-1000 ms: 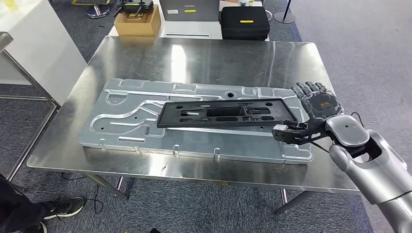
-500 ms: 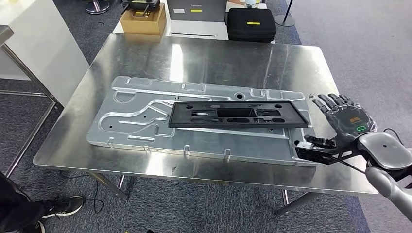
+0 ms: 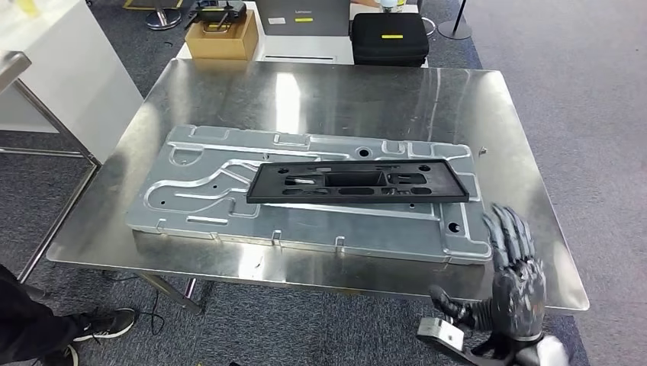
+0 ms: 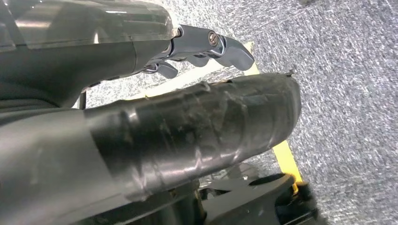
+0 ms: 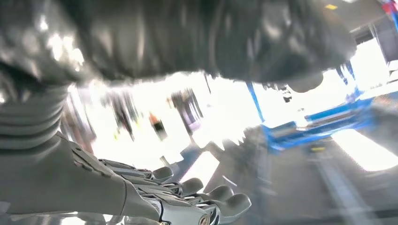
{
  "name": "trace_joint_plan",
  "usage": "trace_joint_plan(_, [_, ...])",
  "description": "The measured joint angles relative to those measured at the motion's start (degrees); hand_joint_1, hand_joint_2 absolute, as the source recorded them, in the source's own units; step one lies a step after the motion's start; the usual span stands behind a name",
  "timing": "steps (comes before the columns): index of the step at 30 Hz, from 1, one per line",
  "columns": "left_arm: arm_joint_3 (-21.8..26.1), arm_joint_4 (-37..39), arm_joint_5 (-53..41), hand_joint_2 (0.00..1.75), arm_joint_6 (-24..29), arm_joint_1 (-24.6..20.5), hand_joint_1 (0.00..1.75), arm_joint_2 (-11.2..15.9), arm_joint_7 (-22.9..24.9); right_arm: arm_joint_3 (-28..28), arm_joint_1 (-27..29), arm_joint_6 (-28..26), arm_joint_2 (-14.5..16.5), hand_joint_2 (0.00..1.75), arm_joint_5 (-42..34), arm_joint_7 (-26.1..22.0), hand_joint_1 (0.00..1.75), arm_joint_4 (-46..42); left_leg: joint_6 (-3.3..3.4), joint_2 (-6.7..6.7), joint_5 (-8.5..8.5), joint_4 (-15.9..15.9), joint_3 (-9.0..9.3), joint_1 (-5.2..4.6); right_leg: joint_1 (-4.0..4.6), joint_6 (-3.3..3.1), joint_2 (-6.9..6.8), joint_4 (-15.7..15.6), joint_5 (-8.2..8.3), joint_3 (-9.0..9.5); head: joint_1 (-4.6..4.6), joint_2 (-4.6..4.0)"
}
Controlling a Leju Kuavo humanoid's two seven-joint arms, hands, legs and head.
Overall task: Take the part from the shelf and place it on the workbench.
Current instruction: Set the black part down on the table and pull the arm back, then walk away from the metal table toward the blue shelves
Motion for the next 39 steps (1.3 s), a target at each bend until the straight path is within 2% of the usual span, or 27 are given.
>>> trace_joint_plan(2, [0.0,0.01,0.27,0.0,0.33,-0.08,0.0,0.04,0.26,-1.43,2.56,-0.39,4.86,0.0,-8.45,-3.79,0.0,-0.77,0.82,0.03,2.63,-7.48,3.83,-0.32,0.21,0.12,0.31,0.16,-0.08,0.03,0.02,0.0])
trace_joint_plan(3, [0.0,0.02,0.36,0.0,0.49,-0.13,0.0,0.06,0.34,-2.26,3.68,-0.48,6.88,0.0,-11.64,-5.32,0.0,-1.17,1.05,0.07,3.1,-9.6,4.88,-0.5,0.21,0.3,0.4,0.2,-0.08,0.0,0.03,0.0])
trace_joint_plan(5, [0.0,0.02,0.39,0.0,0.71,-0.12,0.0,0.09,0.43,-4.06,5.68,-0.69,10.23,0.0,-14.86,-7.3,0.0,-2.0,1.1,0.16,3.21,-10.61,5.25,-0.72,0.09,0.86,0.47,0.13,0.01,-0.01,0.02,0.0])
trace_joint_plan(7, [0.0,0.02,0.4,0.0,0.8,-0.06,0.0,0.01,0.49,-5.7,7.1,-0.77,12.69,0.87,-15.48,-8.03,0.0,-2.89,1.52,0.32,3.78,-11.4,5.58,-0.4,0.03,1.43,0.52,0.55,-0.44,-0.12,0.04,0.0])
trace_joint_plan(9, [0.0,0.02,0.4,0.0,0.88,-0.12,0.0,-0.07,0.5,-6.94,7.94,-0.81,14.22,1.75,-15.58,-8.29,0.0,-3.5,2.01,0.6,4.4,-12.16,5.82,-0.01,-0.05,1.92,0.63,4.31,-3.19,-1.69,0.1,0.0])
trace_joint_plan(11, [0.0,0.02,0.39,0.0,0.91,-0.14,0.0,-0.1,0.5,-7.67,8.69,-0.81,15.25,1.75,-15.41,-8.52,0.0,-3.7,2.18,0.75,4.54,-12.18,5.63,-0.04,-0.33,2.37,0.68,11.32,-7.01,-4.71,0.12,0.0])
trace_joint_plan(12, [0.0,0.02,0.39,0.0,0.9,-0.1,0.0,-0.12,0.5,-7.86,9.07,-0.8,15.71,1.75,-15.08,-8.72,0.0,-3.72,2.17,0.8,4.54,-12.09,5.54,-0.04,-0.48,2.59,0.67,14.08,-8.02,-5.85,0.13,0.0])
trace_joint_plan(13, [0.0,0.02,0.39,0.0,0.9,-0.07,0.0,-0.13,0.49,-7.94,9.4,-0.81,16.11,1.75,-14.61,-9.01,0.0,-3.76,2.14,0.84,4.53,-11.99,5.47,-0.03,-0.65,2.78,0.66,15.12,-8.0,-6.17,0.12,0.0])
trace_joint_plan(14, [0.0,0.02,0.39,0.0,0.9,-0.08,0.0,-0.15,0.45,-7.96,9.62,-0.83,16.45,1.75,-14.01,-9.35,0.0,-3.86,2.08,0.86,4.49,-11.84,5.42,-0.01,-0.82,2.91,0.64,13.95,-6.88,-5.39,0.12,0.0])
trace_joint_plan(16, [0.0,0.02,0.36,0.0,0.88,-0.12,0.0,-0.18,0.39,-7.96,9.79,-0.85,17.12,1.75,-12.78,-10.19,0.0,-4.3,1.78,0.87,4.32,-11.43,5.36,0.03,-1.11,2.95,0.6,7.02,-3.47,-1.59,0.13,0.0])
trace_joint_plan(18, [-0.01,0.02,0.29,0.0,0.85,-0.18,0.0,-0.2,0.38,-7.97,9.86,-0.85,17.89,1.75,-11.68,-11.44,0.0,-5.0,1.15,0.84,4.03,-10.78,5.16,-0.15,-0.95,2.58,0.62,1.35,-1.76,1.26,0.1,0.0])
trace_joint_plan(21, [-0.08,0.02,0.06,0.0,0.77,-0.21,0.0,-0.2,0.61,-8.21,10.12,-0.85,19.2,1.75,-9.42,-14.38,0.0,-6.12,0.08,0.85,4.01,-10.56,4.95,-0.26,-0.62,1.6,0.73,0.28,-1.54,1.47,0.05,0.0])
trace_joint_plan(23, [-0.14,0.02,-0.07,0.0,0.75,-0.23,0.0,-0.2,0.83,-8.37,10.15,-0.85,20.01,1.75,-7.78,-15.72,0.0,-6.76,-0.53,0.8,2.71,-9.04,4.29,-0.06,-0.79,0.75,0.7,0.02,-1.15,1.35,0.03,0.0])
trace_joint_plan(24, [-0.15,0.02,-0.09,0.0,0.74,-0.23,0.0,-0.2,0.89,-8.38,10.16,-0.85,20.34,1.75,-7.06,-15.89,0.0,-6.94,-0.77,0.77,1.11,-6.77,3.33,0.03,-0.89,0.38,0.65,-0.11,-0.97,1.26,0.02,0.0])
trace_joint_plan(26, [-0.17,0.02,-0.07,0.0,0.73,-0.18,0.0,-0.2,0.97,-8.43,10.23,-0.85,20.79,1.75,-5.15,-15.68,0.0,-7.05,-1.11,0.74,-2.95,0.44,0.32,0.13,-0.82,-0.03,0.57,-0.07,-0.81,0.95,-0.01,0.0])
trace_joint_plan(27, [-0.17,0.02,-0.01,0.0,0.72,-0.13,0.0,-0.2,0.99,-8.5,10.31,-0.85,20.96,1.75,-4.07,-15.52,0.0,-7.03,-1.22,0.74,-4.28,3.73,-1.0,0.15,-0.76,-0.09,0.55,0.0,-0.77,0.8,0.0,0.0])
trace_joint_plan(28, [-0.17,0.02,0.09,0.0,0.71,-0.08,0.0,-0.2,1.01,-8.63,10.42,-0.85,21.14,1.75,-3.14,-15.38,0.0,-7.01,-1.27,0.74,-4.61,5.45,-1.56,0.16,-0.71,-0.12,0.54,0.09,-0.74,0.69,-0.01,0.0])
trace_joint_plan(29, [-0.17,0.02,0.19,0.0,0.71,-0.04,0.0,-0.2,1.01,-8.77,10.54,-0.85,21.33,1.75,-2.55,-15.26,0.0,-6.99,-1.23,0.74,-3.83,4.98,-1.07,0.16,-0.67,-0.13,0.56,0.19,-0.73,0.64,-0.01,0.0])
trace_joint_plan(30, [-0.17,0.02,0.27,0.0,0.72,-0.04,0.0,-0.2,1.01,-8.89,10.67,-0.85,21.55,1.75,-2.27,-15.17,0.0,-6.97,-1.1,0.74,-2.17,2.34,0.47,0.16,-0.66,-0.12,0.58,0.28,-0.74,0.64,-0.01,0.0])
trace_joint_plan(31, [-0.17,0.02,0.33,0.0,0.72,-0.05,0.0,-0.2,1.01,-8.98,10.75,-0.85,21.76,1.75,-2.25,-15.08,0.0,-6.97,-0.89,0.73,-0.23,-1.68,2.64,0.16,-0.64,-0.08,0.61,0.37,-0.74,0.66,-0.01,0.0])
trace_joint_plan(33, [-0.17,0.02,0.35,0.0,0.73,-0.16,0.0,-0.2,1.01,-9.04,10.83,-0.85,22.14,1.75,-2.5,-14.91,0.0,-6.97,-0.42,0.66,1.9,-8.43,6.0,-0.04,-0.44,0.29,0.67,0.56,-0.69,0.54,0.01,0.0])
trace_joint_plan(34, [-0.17,0.02,0.37,0.0,0.74,-0.2,0.0,-0.2,1.02,-9.05,10.87,-0.85,22.28,1.75,-2.68,-14.83,0.0,-6.97,-0.21,0.61,2.14,-9.97,6.63,-0.16,-0.37,0.59,0.68,0.61,-0.6,0.41,0.01,0.0])
trace_joint_plan(37, [-0.17,0.02,0.42,0.0,0.77,-0.11,0.0,-0.2,1.05,-9.06,11.06,-0.85,22.47,1.75,-3.23,-14.34,0.0,-6.96,0.66,0.62,2.6,-10.72,6.51,-0.2,-0.4,1.62,0.71,0.63,-0.38,0.18,0.02,0.0])
trace_joint_plan(38, [-0.17,0.02,0.44,0.0,0.78,-0.11,0.0,-0.2,1.05,-9.06,11.14,-0.85,22.48,1.75,-3.33,-14.18,0.0,-6.96,1.1,0.7,2.94,-11.0,6.48,-0.08,-0.44,1.91,0.72,1.32,-1.06,-0.1,0.06,0.0])
trace_joint_plan(39, [-0.17,0.02,0.45,0.0,0.79,-0.14,0.0,-0.2,1.05,-9.07,11.21,-0.85,22.48,1.75,-3.38,-14.06,0.0,-6.95,1.53,0.79,3.26,-11.28,6.39,0.05,-0.47,2.19,0.72,3.17,-2.51,-0.88,0.09,0.0])
